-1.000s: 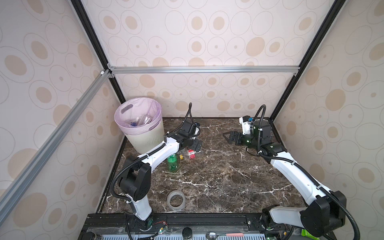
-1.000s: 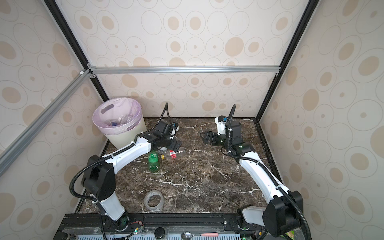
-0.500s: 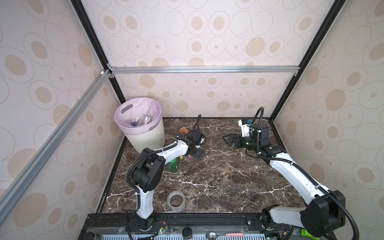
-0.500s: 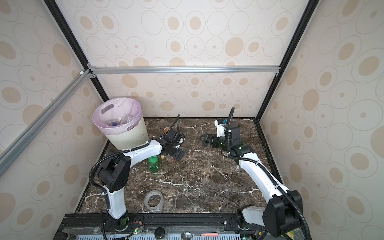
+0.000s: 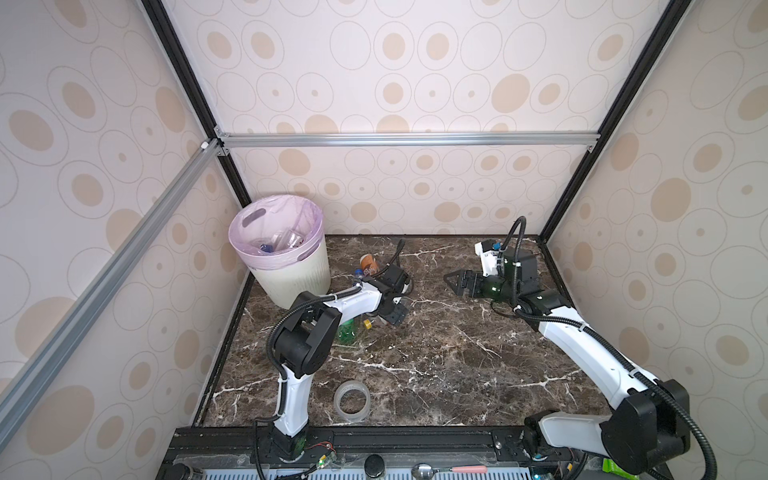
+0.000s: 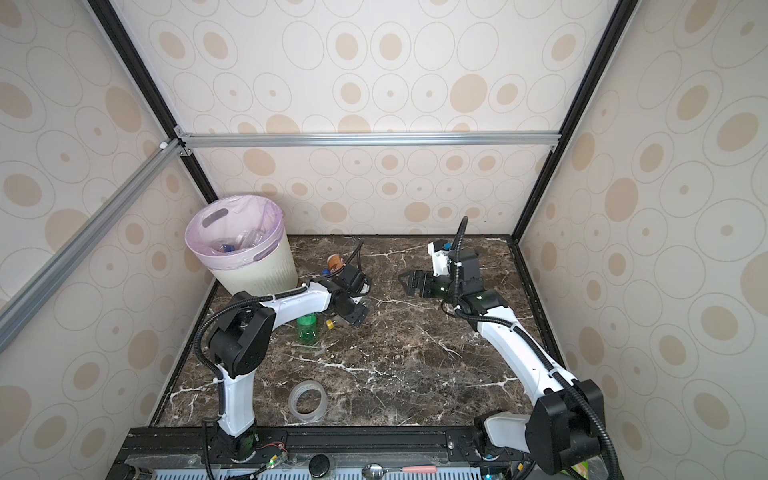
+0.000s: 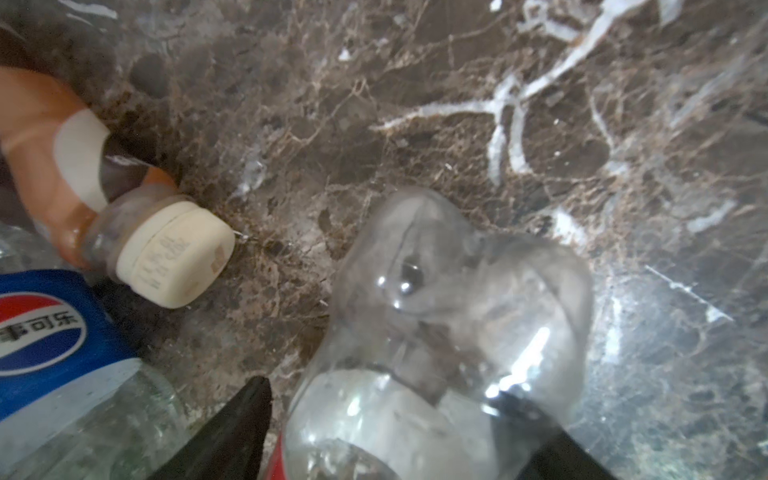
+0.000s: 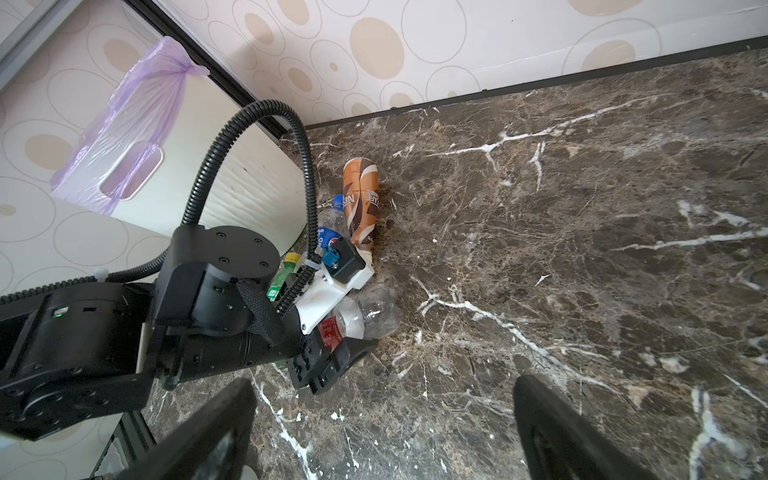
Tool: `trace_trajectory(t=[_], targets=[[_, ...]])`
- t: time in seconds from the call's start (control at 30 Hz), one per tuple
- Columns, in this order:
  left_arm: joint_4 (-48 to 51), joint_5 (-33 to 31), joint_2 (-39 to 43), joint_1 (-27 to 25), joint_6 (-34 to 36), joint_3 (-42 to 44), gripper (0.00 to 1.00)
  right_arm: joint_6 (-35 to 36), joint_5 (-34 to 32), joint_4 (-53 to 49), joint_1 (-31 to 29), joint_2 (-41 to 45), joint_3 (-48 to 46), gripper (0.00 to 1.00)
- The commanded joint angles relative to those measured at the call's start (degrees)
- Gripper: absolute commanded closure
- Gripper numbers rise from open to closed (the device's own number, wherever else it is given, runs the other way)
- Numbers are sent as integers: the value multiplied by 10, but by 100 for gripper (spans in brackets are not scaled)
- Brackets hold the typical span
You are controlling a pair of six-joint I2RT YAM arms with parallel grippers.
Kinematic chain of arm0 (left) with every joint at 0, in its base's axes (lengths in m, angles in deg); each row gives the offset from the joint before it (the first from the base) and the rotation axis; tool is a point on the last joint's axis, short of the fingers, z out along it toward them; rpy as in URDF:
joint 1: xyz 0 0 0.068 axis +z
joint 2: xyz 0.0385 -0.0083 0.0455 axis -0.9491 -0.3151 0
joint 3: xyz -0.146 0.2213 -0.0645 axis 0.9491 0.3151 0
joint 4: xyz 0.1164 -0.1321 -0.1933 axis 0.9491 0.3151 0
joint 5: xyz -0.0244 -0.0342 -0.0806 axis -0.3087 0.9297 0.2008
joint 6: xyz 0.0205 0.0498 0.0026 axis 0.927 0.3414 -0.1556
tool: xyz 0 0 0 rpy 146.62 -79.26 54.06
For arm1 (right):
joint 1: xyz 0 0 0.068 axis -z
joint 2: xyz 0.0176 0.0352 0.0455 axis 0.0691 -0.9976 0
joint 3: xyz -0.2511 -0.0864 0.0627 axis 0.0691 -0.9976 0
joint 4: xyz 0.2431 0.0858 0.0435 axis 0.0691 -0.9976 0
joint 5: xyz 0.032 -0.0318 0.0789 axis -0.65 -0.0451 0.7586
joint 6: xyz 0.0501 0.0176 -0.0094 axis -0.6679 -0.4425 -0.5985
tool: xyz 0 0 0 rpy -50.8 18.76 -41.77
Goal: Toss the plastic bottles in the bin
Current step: 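Close left gripper on the clear red-label bottle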
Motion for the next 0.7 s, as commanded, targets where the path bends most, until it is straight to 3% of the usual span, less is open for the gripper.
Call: trace_trajectory(t=[0.0,0.23,0.67], targets=[[9,8,-7,-12,8,-20,26,-6,5,9,2,-2,-7,0],[-15,35,2,-30,3,-15,38,-12,8,9,19,-6,-9,0],[-84,93,35,-36,-38,-19,44,-12,24,3,21,9,-21,0]])
